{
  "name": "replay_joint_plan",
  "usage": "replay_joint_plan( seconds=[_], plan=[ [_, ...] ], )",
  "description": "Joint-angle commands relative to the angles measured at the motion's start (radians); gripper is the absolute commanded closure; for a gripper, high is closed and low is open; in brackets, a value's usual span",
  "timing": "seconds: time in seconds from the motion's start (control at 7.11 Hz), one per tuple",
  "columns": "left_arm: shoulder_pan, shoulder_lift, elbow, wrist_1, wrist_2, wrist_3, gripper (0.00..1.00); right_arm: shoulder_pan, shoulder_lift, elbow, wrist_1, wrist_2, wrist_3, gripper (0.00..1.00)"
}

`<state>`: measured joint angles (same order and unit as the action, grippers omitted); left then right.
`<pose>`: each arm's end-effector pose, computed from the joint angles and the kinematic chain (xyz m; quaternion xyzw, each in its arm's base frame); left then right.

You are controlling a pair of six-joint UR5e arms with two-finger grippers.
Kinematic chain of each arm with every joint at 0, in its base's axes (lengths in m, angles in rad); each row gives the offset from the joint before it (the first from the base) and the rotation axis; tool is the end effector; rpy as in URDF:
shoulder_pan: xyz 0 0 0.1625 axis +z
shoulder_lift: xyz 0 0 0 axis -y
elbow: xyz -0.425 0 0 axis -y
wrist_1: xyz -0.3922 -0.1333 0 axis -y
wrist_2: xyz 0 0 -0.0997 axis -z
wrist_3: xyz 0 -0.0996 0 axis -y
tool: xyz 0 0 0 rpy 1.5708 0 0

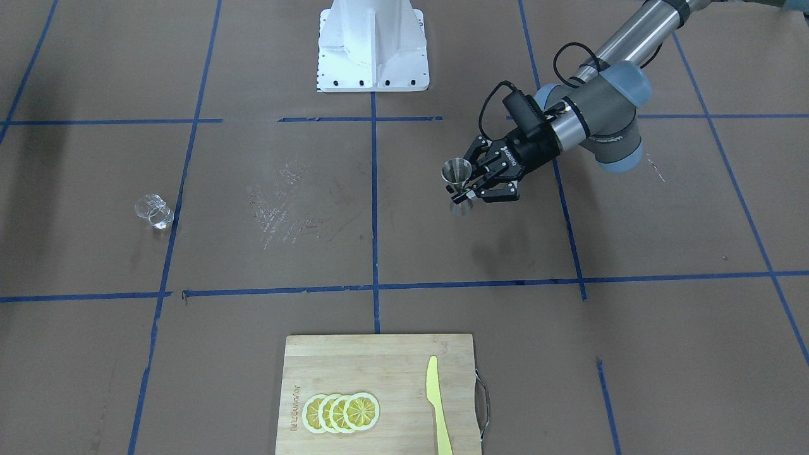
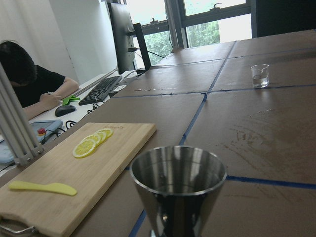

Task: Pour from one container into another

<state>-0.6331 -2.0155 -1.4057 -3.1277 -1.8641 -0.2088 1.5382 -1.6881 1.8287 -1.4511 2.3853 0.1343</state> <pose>0.4425 -0.4544 0.3167 0.6122 0.5009 0.3226 0.5199 0.0461 -0.4543 0.5700 0.0860 -0.4013 -0.0051 0.9119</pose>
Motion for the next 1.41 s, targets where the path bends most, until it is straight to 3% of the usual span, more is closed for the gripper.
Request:
replay_joint_plan(
  seconds=[0.0, 0.56, 0.84, 1.13, 1.27],
  plan=[
    [0.003, -0.153, 0.100, 0.058, -0.064, 0.028, 1.00, 0.002, 0.001, 0.001, 0.000, 0.000, 0.005, 0.00],
    [0.009, -0.253, 0.188, 0.084, -0.096, 0.040, 1.00, 0.000, 0.013, 0.015, 0.003, 0.000, 0.020, 0.00],
    [0.010, -0.255, 0.186, 0.084, -0.095, 0.040, 1.00, -0.021, 0.007, 0.090, 0.002, 0.000, 0.143, 0.00],
    [0.019, -0.253, 0.186, 0.084, -0.092, 0.040, 1.00, -0.158, 0.002, 0.215, 0.009, -0.046, 0.387, 0.00],
    [0.024, -0.252, 0.186, 0.084, -0.087, 0.040, 1.00, -0.255, -0.007, 0.268, 0.043, -0.125, 0.507, 0.00]
  ],
)
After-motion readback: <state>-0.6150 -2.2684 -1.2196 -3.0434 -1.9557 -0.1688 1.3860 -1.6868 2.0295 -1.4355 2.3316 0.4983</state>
